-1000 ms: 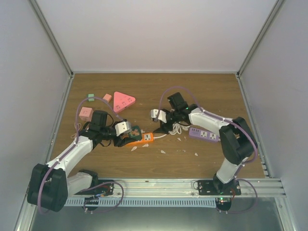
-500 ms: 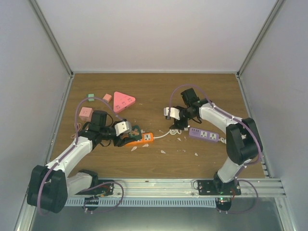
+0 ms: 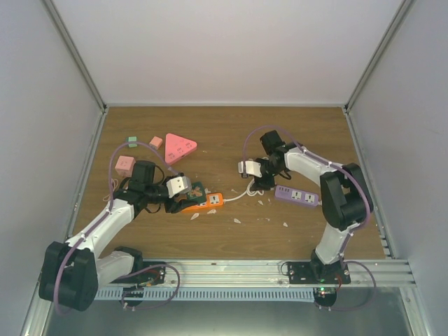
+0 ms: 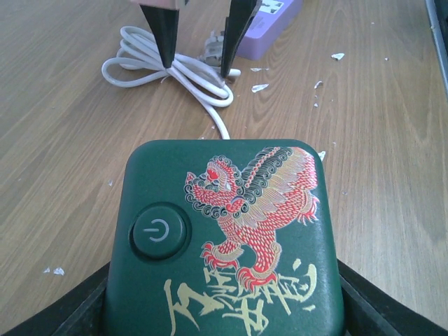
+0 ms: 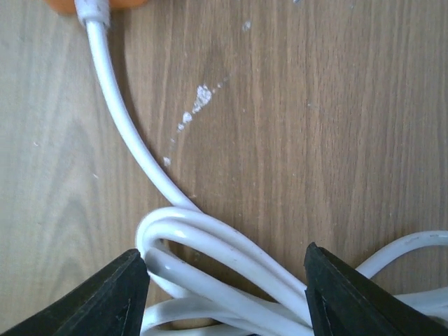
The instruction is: Pull the plug off the socket
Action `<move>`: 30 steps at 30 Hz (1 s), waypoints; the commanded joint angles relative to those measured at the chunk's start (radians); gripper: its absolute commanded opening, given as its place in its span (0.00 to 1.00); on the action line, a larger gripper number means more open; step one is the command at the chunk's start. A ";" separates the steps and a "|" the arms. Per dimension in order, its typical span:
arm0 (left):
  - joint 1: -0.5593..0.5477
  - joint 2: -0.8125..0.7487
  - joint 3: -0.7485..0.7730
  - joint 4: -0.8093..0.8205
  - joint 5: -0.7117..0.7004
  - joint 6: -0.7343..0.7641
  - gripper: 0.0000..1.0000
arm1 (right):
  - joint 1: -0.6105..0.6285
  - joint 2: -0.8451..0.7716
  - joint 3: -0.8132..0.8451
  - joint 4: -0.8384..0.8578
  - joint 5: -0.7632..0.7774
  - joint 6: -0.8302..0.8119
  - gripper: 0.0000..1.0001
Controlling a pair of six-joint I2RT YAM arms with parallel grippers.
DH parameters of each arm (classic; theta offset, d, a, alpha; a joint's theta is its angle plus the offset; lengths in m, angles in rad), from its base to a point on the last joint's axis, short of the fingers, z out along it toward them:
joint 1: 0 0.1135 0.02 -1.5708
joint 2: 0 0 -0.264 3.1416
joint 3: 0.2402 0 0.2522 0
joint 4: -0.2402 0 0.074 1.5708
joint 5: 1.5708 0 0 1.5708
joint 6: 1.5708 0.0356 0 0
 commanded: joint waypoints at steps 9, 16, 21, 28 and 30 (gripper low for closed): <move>0.004 -0.031 -0.007 0.056 0.001 0.009 0.47 | -0.049 0.112 0.049 0.070 0.124 0.024 0.49; 0.005 -0.028 -0.007 0.057 0.001 0.008 0.47 | -0.131 0.157 0.087 0.091 0.123 0.045 0.38; 0.005 -0.028 -0.004 0.054 -0.001 0.008 0.47 | -0.205 0.170 0.107 0.108 0.123 0.050 0.35; 0.005 -0.024 -0.006 0.055 -0.006 0.008 0.46 | -0.332 0.165 0.105 0.099 0.128 0.020 0.33; 0.004 -0.019 -0.004 0.055 -0.004 0.008 0.46 | -0.371 0.159 0.104 0.101 0.127 0.012 0.33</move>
